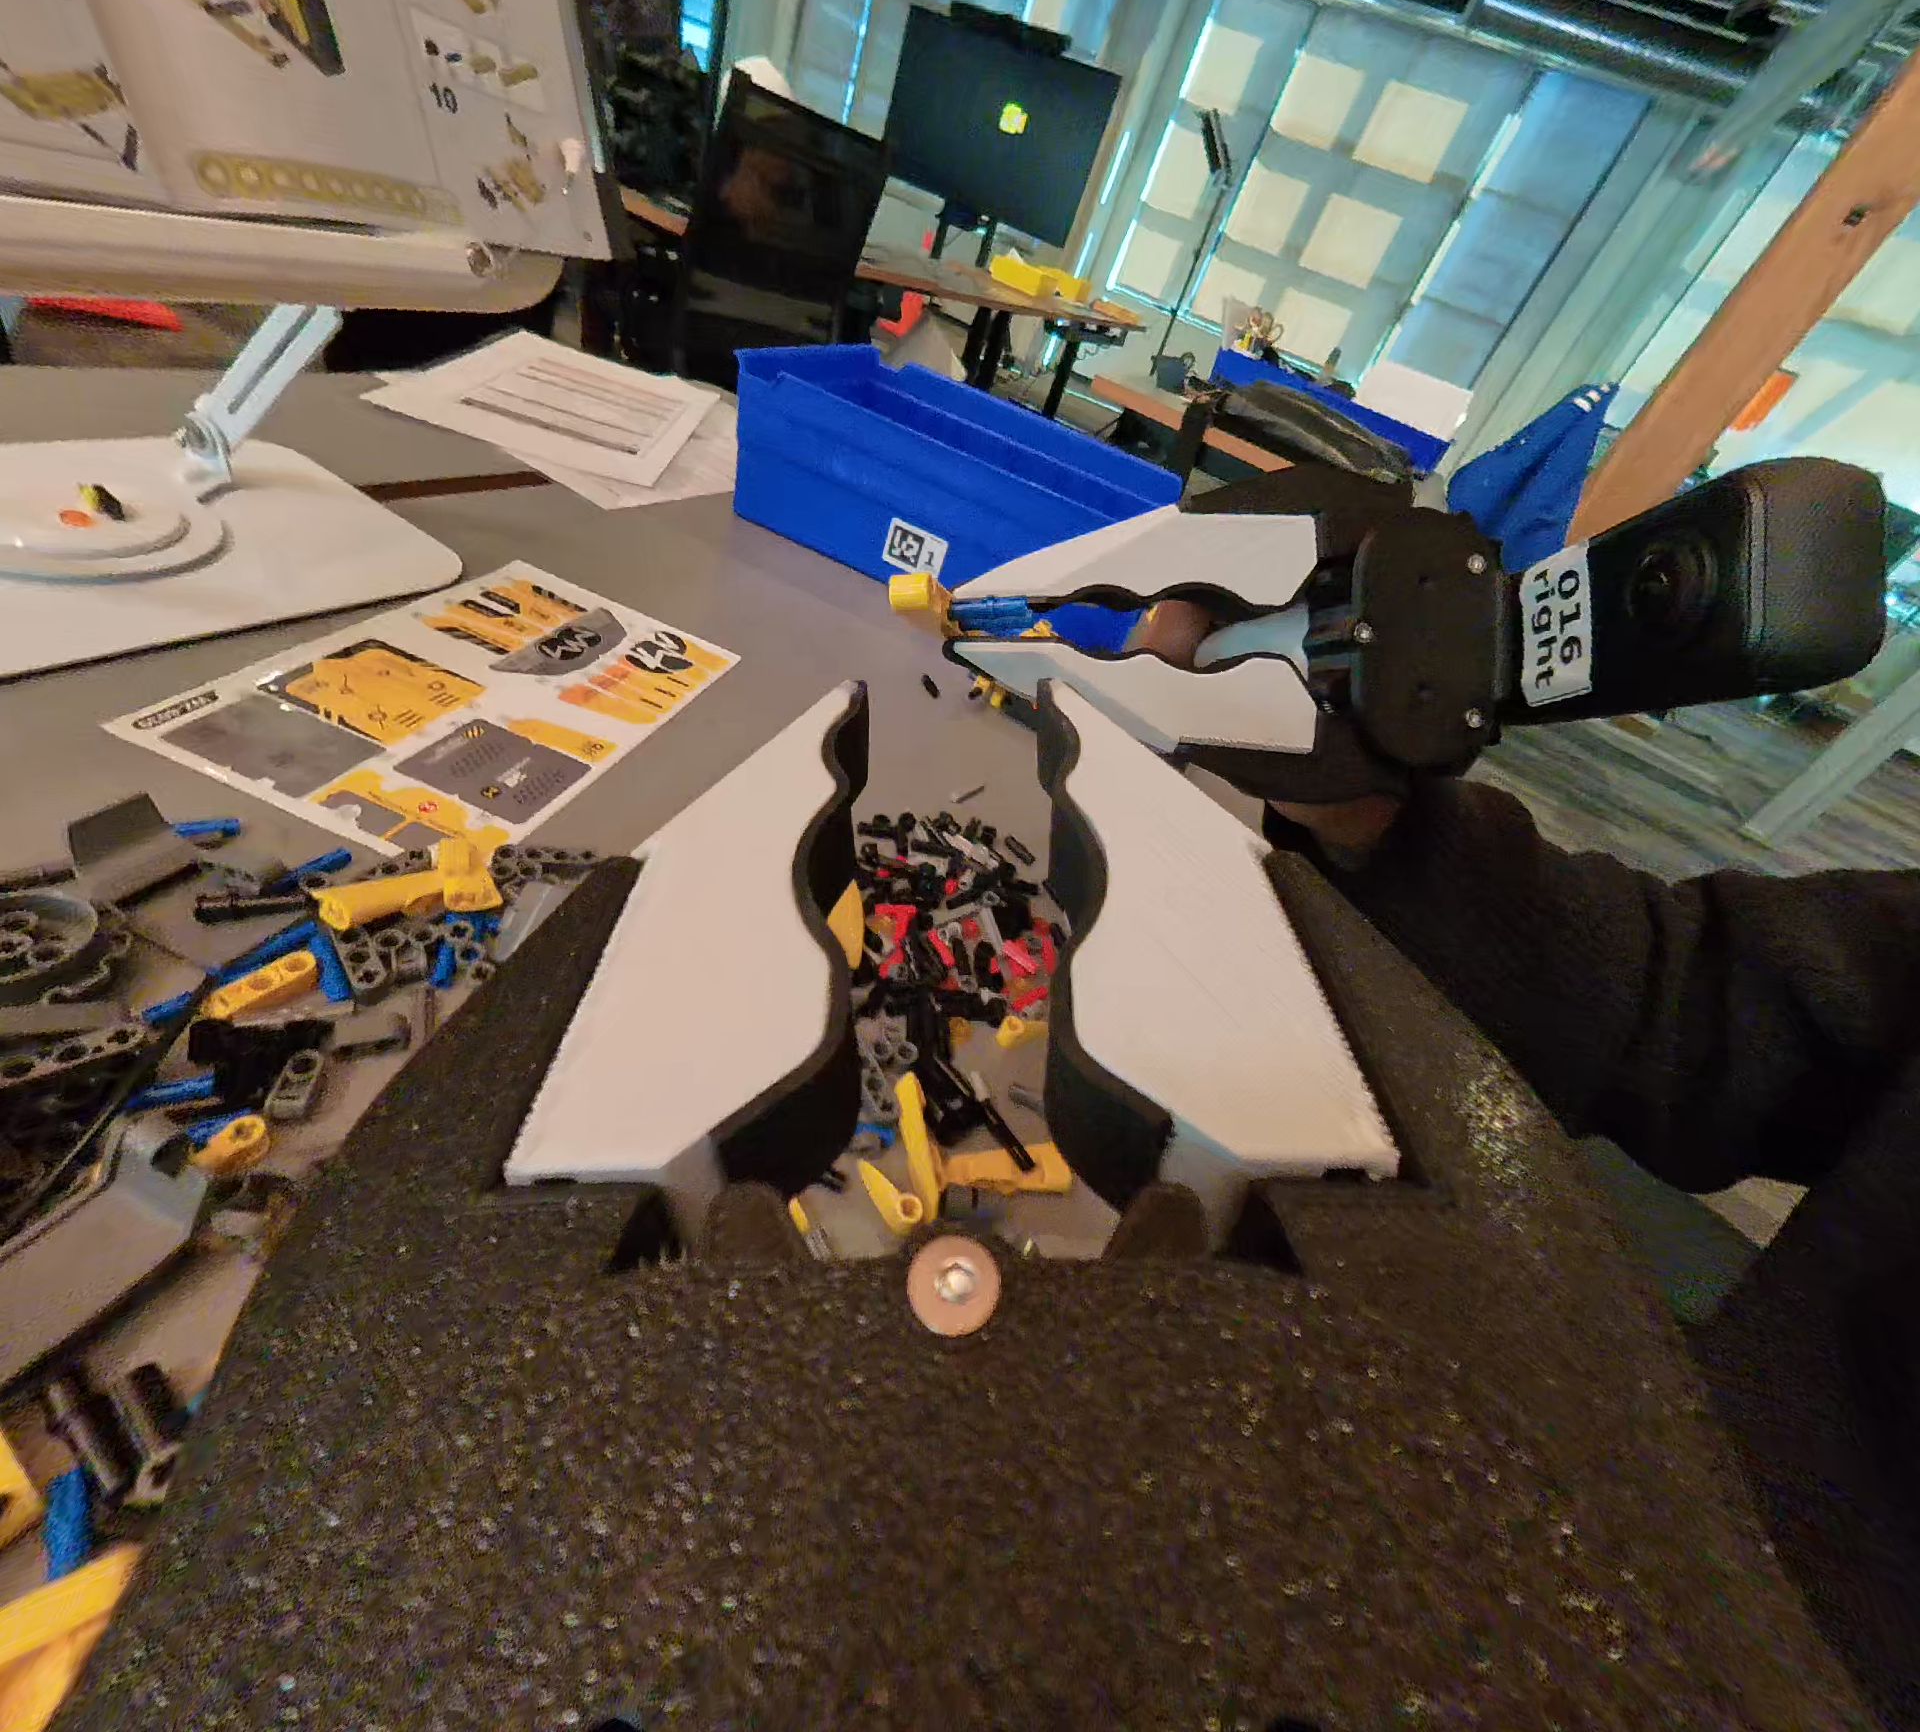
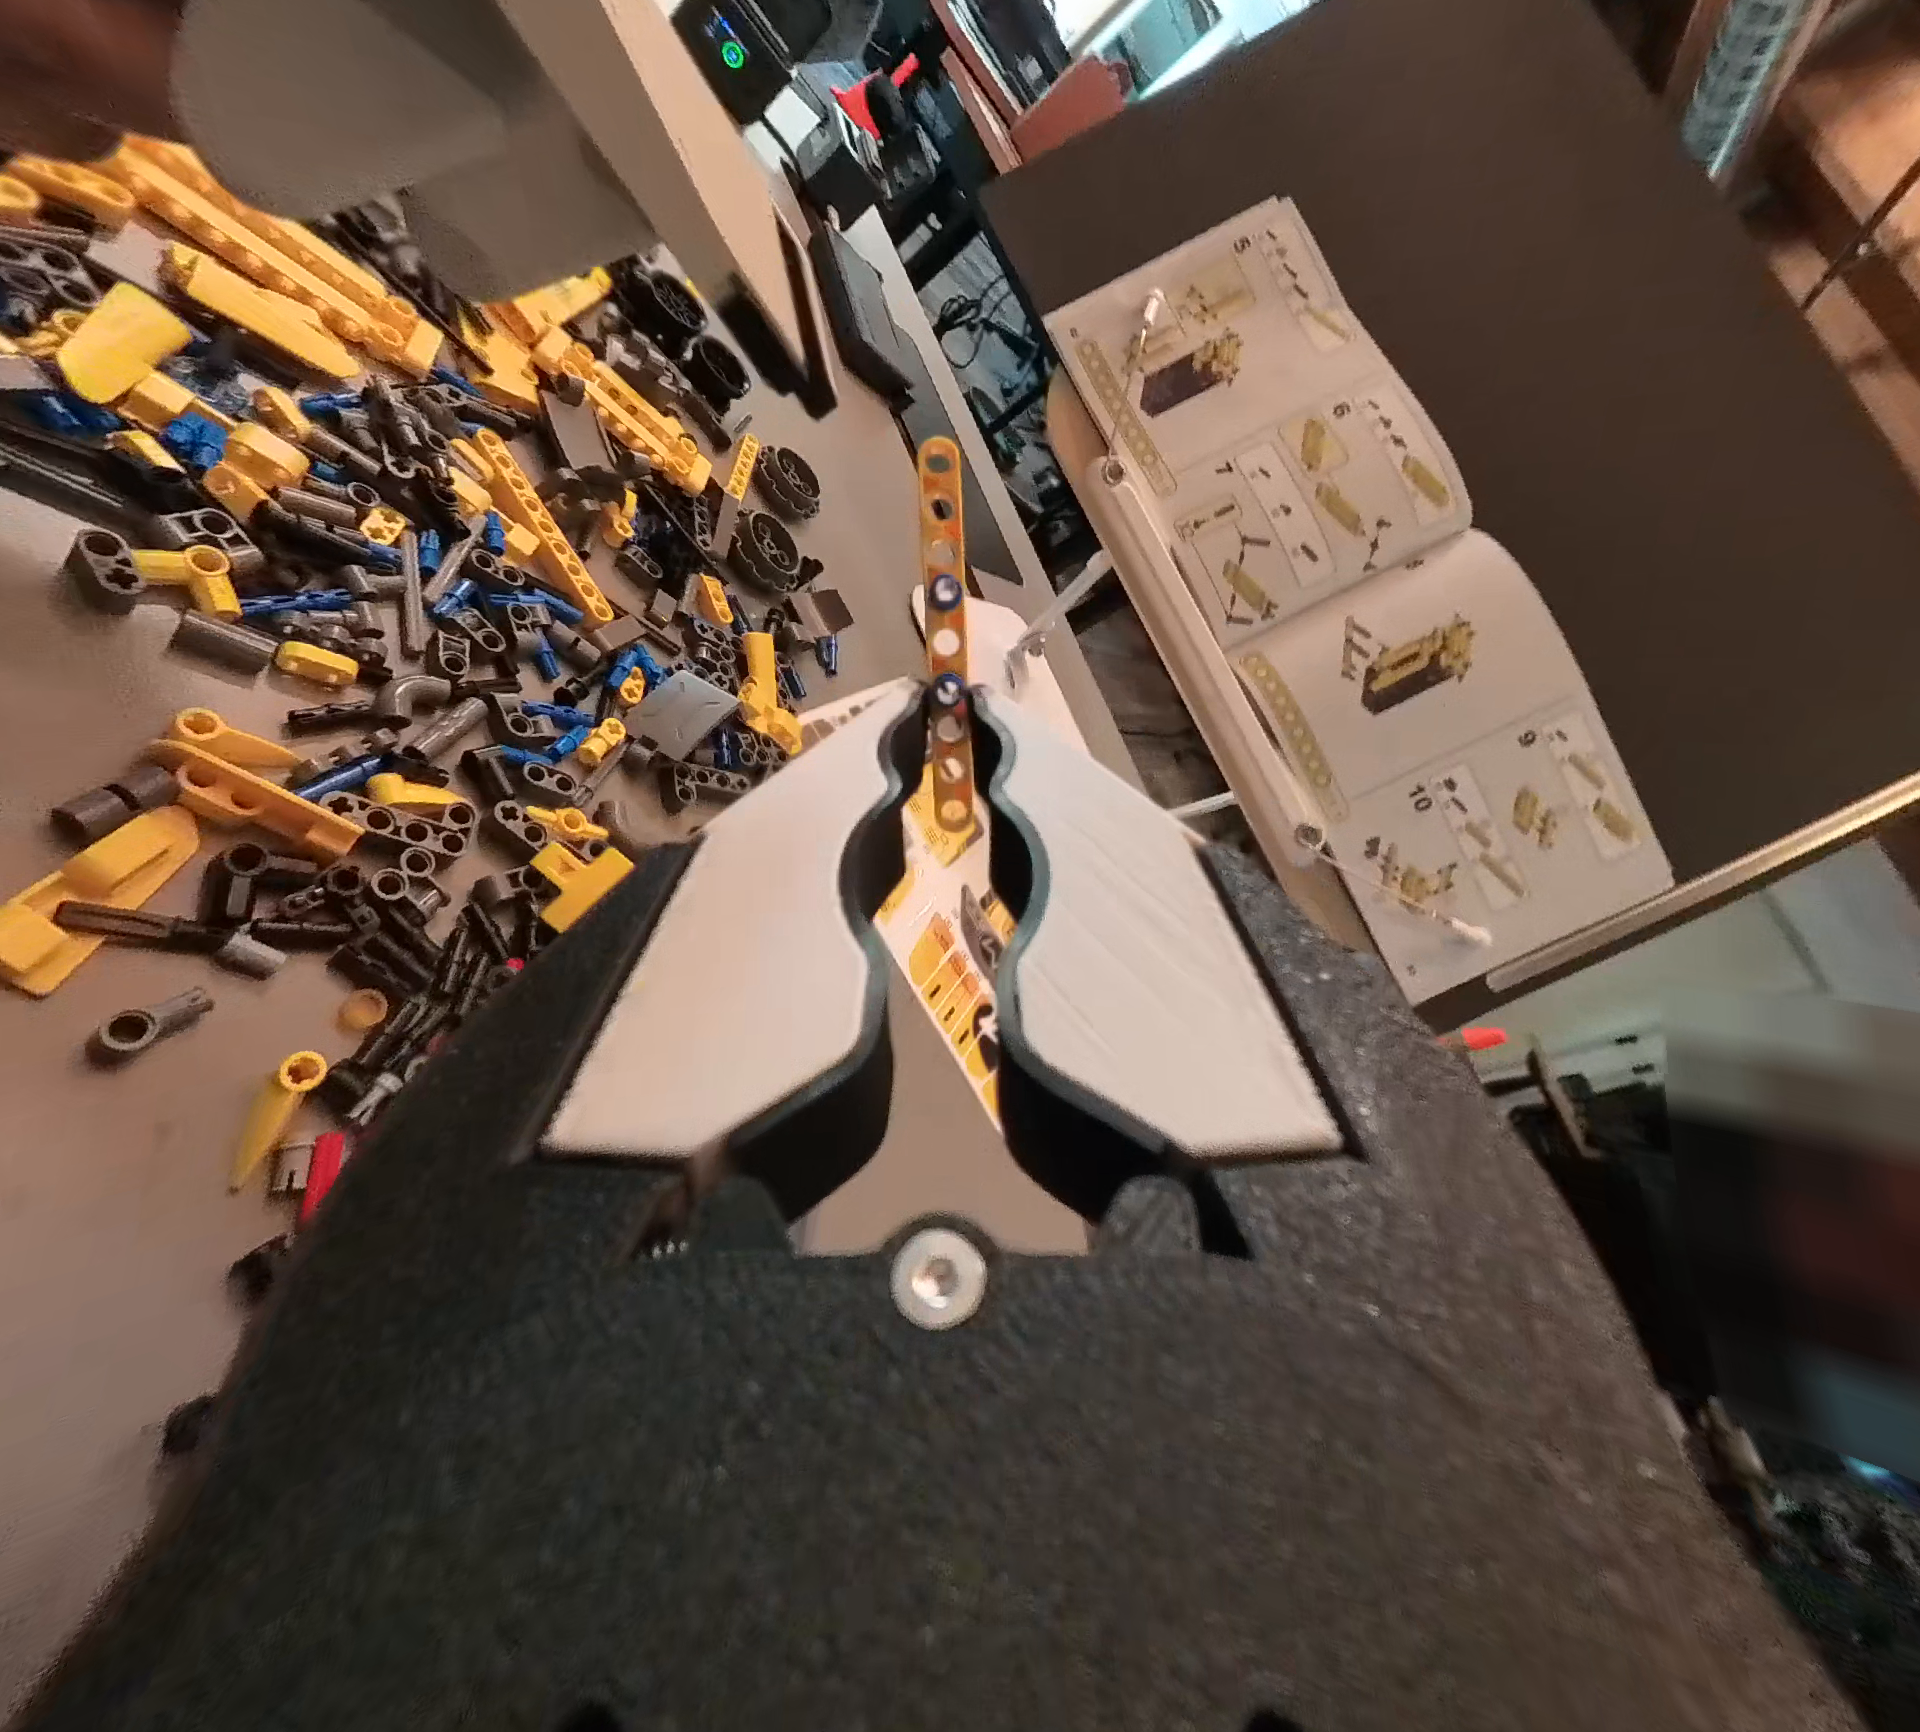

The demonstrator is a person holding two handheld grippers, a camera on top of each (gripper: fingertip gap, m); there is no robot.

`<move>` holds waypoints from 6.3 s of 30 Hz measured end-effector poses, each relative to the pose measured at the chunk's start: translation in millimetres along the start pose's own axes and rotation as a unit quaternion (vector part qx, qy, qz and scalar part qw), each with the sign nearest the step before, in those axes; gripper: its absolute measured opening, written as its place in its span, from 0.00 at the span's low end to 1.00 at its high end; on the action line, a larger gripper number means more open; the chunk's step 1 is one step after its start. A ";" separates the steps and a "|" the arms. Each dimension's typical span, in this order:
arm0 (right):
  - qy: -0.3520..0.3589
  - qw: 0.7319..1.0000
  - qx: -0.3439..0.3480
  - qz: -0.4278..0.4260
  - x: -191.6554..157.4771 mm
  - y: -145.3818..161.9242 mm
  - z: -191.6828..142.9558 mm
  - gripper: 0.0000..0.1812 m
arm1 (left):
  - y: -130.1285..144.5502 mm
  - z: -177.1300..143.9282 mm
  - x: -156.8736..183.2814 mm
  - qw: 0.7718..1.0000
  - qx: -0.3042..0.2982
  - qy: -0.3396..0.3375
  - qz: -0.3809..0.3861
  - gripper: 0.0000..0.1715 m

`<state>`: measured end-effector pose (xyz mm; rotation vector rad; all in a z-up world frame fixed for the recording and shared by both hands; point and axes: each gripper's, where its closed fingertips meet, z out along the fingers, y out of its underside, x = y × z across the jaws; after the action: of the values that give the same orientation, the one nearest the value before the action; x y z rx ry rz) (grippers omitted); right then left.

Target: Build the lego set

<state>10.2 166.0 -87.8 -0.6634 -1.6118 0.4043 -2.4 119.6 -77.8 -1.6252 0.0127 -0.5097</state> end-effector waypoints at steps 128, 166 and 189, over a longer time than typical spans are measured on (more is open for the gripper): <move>-0.295 0.781 0.250 0.491 -24.0 -55.9 -27.5 0.14 | 13.7 -4.9 40.6 0.993 0.024 0.111 0.021 0.33; -0.323 0.802 0.245 0.439 -27.1 -63.2 -38.5 0.17 | -0.5 -16.0 50.8 0.986 0.073 0.101 0.108 0.17; -0.332 0.807 0.237 0.426 -28.8 -63.1 -41.5 0.15 | 1.7 -16.1 51.3 0.987 0.058 0.116 0.099 0.17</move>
<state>40.7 94.5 -65.3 -0.8820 -1.6480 1.8137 38.9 88.5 -62.7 -1.4258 0.3090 -0.5328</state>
